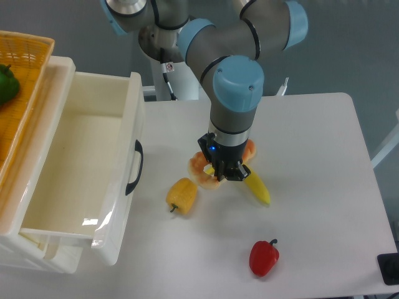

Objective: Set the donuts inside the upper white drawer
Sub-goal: 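Close the gripper on the orange donut beside the banana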

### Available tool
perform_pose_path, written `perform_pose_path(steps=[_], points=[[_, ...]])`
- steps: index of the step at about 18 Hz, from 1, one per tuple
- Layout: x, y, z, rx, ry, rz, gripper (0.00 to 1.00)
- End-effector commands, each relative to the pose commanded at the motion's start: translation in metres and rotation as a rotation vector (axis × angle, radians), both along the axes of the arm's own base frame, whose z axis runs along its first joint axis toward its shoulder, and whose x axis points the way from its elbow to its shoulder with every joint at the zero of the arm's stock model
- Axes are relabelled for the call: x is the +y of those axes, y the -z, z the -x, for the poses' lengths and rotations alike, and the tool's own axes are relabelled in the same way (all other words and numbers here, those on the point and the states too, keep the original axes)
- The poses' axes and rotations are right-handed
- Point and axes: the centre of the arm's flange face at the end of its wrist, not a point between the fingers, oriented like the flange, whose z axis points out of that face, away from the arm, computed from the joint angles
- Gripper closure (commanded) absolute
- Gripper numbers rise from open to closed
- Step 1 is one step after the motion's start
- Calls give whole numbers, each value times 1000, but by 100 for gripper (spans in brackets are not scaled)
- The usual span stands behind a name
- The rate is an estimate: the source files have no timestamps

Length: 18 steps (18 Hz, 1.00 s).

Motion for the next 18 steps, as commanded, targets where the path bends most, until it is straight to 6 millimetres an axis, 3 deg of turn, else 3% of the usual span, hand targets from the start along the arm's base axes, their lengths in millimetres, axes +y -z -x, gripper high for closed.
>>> perform_pose_path(steps=[8, 16, 18], points=[[3, 2, -1, -2, -23, -1, 89], [7, -10, 1, 10, -70, -14, 89], [17, -14, -9, 11, -102, -20, 89]])
